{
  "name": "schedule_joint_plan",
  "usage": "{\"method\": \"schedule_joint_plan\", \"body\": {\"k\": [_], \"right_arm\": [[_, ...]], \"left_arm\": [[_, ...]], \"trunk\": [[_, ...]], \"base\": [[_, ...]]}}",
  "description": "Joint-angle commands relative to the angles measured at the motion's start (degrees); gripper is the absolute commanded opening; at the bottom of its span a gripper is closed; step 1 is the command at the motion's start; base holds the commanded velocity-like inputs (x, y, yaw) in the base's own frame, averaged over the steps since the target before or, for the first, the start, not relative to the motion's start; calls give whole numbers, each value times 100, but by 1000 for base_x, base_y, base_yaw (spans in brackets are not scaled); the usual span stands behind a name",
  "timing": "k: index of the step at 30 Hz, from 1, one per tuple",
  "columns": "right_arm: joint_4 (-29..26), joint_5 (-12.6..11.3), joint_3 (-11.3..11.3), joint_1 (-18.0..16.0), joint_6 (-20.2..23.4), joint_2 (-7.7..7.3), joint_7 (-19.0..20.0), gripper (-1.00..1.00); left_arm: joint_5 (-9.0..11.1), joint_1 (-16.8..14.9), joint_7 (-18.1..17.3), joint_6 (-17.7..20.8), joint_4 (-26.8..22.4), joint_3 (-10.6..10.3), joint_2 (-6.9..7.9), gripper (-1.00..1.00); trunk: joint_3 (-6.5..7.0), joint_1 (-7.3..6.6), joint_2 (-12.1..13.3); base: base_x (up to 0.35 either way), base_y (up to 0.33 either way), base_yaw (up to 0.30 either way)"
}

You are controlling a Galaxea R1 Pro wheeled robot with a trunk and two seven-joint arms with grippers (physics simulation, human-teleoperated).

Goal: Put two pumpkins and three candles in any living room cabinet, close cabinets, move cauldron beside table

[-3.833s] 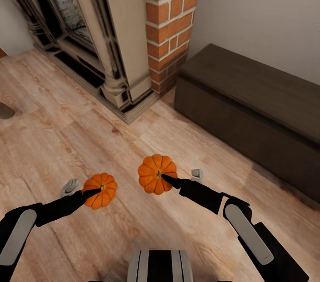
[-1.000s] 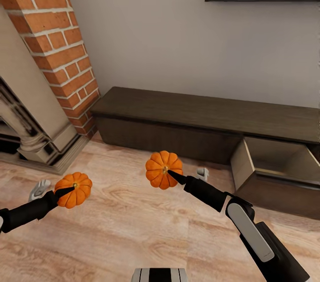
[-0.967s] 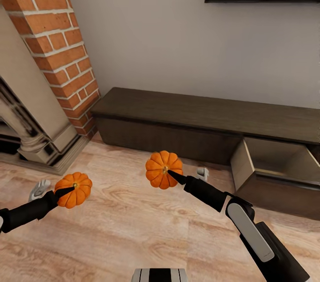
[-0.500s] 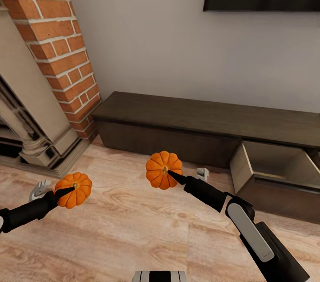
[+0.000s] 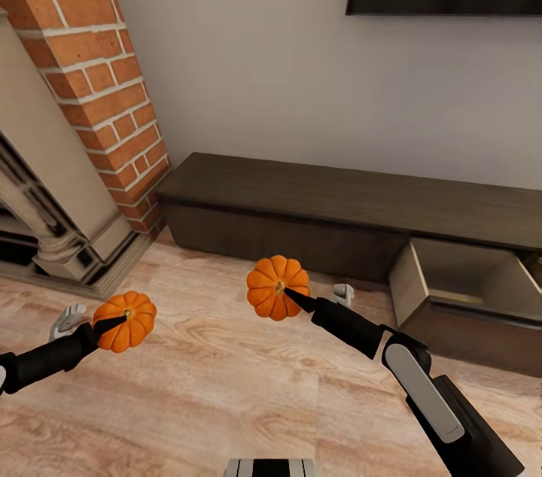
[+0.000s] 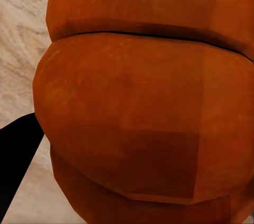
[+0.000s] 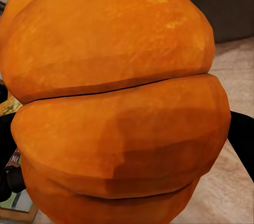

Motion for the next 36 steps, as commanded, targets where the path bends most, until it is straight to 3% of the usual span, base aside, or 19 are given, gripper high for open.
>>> {"method": "schedule_joint_plan", "body": {"k": [1, 11, 36], "right_arm": [[-1, -30, 4, -3, 19, -4, -7, -100], [-9, -30, 4, -3, 10, -4, 1, -100], [69, -30, 4, -3, 10, -4, 2, -100]], "left_arm": [[-47, -4, -34, 26, -1, 9, -1, -100], [-47, -4, -33, 22, -1, 9, -1, -100], [-47, -4, -33, 25, -1, 9, 7, -100]], "trunk": [[5, -24, 40], [101, -243, 441], [545, -792, 1444]], "base": [[0, 0, 0], [0, 0, 0], [0, 0, 0]]}}
